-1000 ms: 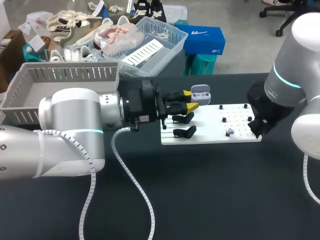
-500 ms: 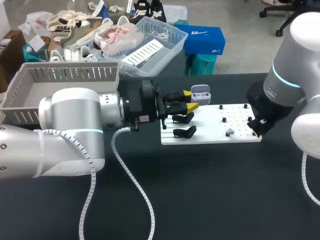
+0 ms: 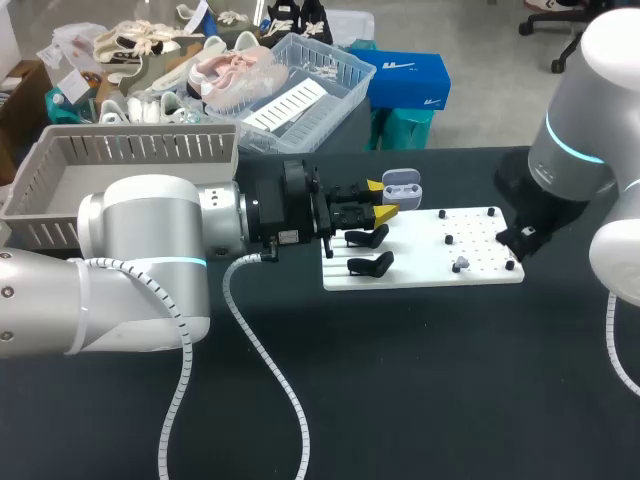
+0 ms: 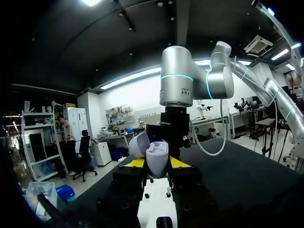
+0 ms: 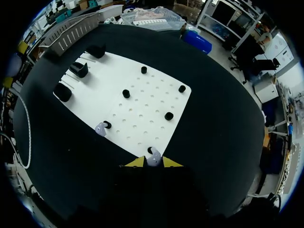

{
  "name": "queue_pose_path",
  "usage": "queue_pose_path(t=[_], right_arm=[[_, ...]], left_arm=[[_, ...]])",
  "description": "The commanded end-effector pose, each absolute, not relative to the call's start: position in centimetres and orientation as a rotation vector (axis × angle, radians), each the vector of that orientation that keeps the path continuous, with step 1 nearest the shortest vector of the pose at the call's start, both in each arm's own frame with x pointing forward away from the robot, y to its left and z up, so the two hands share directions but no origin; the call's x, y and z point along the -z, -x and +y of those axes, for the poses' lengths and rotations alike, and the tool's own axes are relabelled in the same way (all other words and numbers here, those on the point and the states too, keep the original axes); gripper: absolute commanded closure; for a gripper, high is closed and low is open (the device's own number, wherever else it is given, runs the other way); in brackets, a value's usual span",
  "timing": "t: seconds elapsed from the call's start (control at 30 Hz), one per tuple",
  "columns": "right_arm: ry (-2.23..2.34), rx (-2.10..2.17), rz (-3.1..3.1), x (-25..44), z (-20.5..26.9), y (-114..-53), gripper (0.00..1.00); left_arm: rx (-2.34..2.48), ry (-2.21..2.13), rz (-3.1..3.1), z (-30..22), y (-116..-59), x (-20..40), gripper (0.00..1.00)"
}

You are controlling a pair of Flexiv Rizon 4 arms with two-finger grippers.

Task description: Pick up each earbud case from the left stands, insert the matching earbuds, close the lid, and place the case in the box.

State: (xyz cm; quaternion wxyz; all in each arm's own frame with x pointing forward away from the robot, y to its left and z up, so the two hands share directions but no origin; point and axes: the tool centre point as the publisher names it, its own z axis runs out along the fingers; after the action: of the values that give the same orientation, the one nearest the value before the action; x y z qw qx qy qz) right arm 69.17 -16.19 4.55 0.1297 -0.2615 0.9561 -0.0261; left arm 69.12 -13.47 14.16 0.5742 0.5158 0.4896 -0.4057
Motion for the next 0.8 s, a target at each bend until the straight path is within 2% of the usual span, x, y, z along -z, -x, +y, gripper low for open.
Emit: queue_pose_path(t=[0.03, 0.27, 0.8], right_arm=[[0.768, 0.122, 2.749, -6.9, -15.8, -67.5, 1.0], [0.836, 0.123, 2.711, -9.6, -13.9, -66.0, 1.0], [0.836, 0.123, 2.711, -9.6, -13.9, -66.0, 1.0]], left_arm=[[0.947, -1.204, 1.146, -13.5, -69.1, -14.1, 1.0], [0.947, -1.204, 1.146, -13.5, -69.1, -14.1, 1.0], [0.947, -1.204, 1.146, -13.5, -69.1, -14.1, 1.0]])
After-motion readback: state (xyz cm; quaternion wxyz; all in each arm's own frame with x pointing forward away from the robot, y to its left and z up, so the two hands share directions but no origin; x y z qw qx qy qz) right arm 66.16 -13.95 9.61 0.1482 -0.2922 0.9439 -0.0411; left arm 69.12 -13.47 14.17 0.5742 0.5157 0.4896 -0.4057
